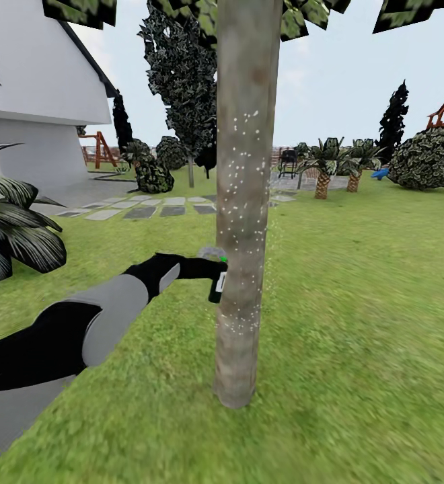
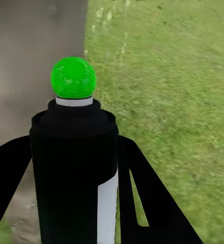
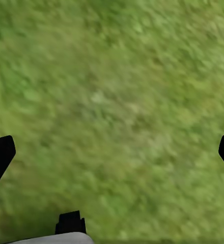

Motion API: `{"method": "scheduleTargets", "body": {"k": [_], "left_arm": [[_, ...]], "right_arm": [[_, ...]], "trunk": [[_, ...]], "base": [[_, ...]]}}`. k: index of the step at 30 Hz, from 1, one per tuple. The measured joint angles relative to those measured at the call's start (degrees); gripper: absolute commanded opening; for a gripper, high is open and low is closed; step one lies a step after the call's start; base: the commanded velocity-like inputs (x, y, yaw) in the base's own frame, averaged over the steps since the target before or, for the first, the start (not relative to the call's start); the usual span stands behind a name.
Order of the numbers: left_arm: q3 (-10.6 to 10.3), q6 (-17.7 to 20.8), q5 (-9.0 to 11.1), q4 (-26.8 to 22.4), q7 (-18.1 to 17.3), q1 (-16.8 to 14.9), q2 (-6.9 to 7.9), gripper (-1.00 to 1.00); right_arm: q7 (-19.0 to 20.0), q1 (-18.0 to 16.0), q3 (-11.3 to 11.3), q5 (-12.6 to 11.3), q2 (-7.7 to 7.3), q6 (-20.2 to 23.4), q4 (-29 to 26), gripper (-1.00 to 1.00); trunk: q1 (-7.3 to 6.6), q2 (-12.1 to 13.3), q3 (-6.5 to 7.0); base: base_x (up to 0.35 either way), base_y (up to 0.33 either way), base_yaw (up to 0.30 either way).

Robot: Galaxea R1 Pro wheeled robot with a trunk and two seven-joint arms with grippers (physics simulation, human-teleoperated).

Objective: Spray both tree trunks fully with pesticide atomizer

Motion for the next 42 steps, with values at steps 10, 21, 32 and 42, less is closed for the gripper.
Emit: {"method": "scheduleTargets", "body": {"k": [10,21,32,42], "left_arm": [[0.06,-3.29,-0.01,0.0,2.56,3.11,6.54,-1.0],[0.09,-3.08,0.54,-2.59,5.26,5.41,5.44,-1.0],[-0.04,-0.65,-0.12,-5.69,5.9,5.56,2.88,-1.0],[0.27,-7.55,0.09,0.13,8.05,10.39,2.19,-1.0]], "right_arm": [[0.0,0.0,0.09,0.05,0.0,0.0,0.0,1.0],[0.0,0.0,0.08,0.08,0.0,0.0,0.02,1.0],[0.0,0.0,0.07,0.08,0.0,0.0,0.01,1.0],[0.0,0.0,0.06,0.07,0.0,0.0,0.02,1.0]], "trunk": [[0.0,0.0,0.0],[0.0,-0.01,0.01],[0.0,0.0,-0.01],[0.0,-0.01,-0.01]], "base": [[0.0,0.0,0.0],[0.0,0.0,0.0],[0.0,0.0,0.0],[0.0,0.0,0.0]]}}
